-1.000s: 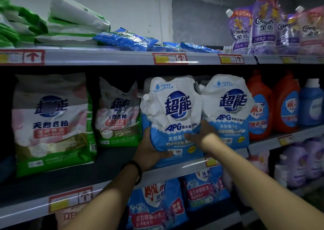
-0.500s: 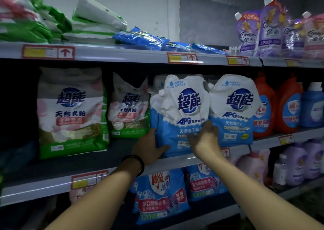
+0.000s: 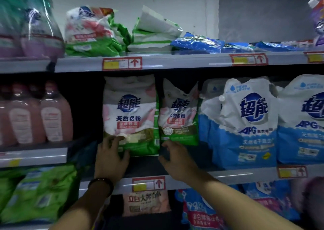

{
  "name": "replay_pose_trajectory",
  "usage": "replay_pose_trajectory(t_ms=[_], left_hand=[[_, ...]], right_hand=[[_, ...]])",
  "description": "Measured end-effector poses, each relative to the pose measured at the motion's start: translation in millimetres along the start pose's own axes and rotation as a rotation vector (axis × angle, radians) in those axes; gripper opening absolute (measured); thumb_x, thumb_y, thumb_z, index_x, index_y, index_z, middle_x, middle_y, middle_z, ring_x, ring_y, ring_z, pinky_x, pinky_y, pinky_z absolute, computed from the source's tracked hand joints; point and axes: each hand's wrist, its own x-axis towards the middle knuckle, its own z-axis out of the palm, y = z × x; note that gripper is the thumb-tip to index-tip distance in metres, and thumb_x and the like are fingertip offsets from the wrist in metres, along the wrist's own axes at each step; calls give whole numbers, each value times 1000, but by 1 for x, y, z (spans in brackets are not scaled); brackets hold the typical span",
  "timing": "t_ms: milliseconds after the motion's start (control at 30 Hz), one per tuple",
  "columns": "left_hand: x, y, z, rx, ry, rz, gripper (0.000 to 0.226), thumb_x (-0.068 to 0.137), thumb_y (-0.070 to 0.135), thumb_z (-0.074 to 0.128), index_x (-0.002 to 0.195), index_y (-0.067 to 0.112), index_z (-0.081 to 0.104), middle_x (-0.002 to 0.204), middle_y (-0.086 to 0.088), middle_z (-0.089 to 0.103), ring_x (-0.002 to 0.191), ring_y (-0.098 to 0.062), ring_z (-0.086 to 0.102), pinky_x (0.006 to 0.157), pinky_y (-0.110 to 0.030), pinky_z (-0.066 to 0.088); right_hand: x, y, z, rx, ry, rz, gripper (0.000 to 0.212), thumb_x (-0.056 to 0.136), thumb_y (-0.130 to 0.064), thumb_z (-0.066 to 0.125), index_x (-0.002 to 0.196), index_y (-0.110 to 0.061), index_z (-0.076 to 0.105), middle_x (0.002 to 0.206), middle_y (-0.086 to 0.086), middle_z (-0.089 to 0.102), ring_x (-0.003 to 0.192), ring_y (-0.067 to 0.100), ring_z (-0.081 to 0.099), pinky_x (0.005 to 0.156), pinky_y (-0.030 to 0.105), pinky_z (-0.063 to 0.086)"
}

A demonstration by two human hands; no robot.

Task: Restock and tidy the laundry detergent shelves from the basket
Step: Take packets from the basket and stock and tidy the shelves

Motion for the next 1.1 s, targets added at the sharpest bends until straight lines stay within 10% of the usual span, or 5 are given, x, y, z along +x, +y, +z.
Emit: replay_pose_trajectory(t_ms=[233,400,667,900,1100], left_hand=[[-1,-4,14,-175,68,-73,58,88,23,74,141,18,52,147,-8,42,124,-34,56,95,-48,57],[2,-11,28,-100,-29,-30,72,87,33,71,153,25,44,157,-8,53,123,-37,64,94,-45,58],[5,-10,24,-30,-155,-41,86,85,45,69,159,24,29,163,-13,45,128,-37,64,95,-43,56],[9,-13,-34,123,-429,41,78,96,47,62,163,27,28,158,-10,50,129,-35,62,97,-43,54],[-31,-55,-114,446,-97,544,19,88,31,65,103,18,67,97,-8,64,87,-34,58,71,-43,47]], right_hand=[[69,-17,42,322,-105,247,54,90,-29,80,138,-18,58,129,4,67,114,23,65,84,31,53],[91,-23,68,559,-136,284,103,72,-13,88,161,-33,40,140,-6,63,121,17,63,97,36,60],[74,-32,46,298,-343,144,122,78,-30,80,166,-45,-3,150,-9,52,129,20,56,105,38,52],[24,-71,24,134,-310,-10,58,96,-26,72,148,-22,47,131,-5,54,125,21,56,100,33,49],[8,-110,21,285,-132,-57,29,95,-30,72,123,-24,65,118,-4,65,111,18,64,97,40,56]])
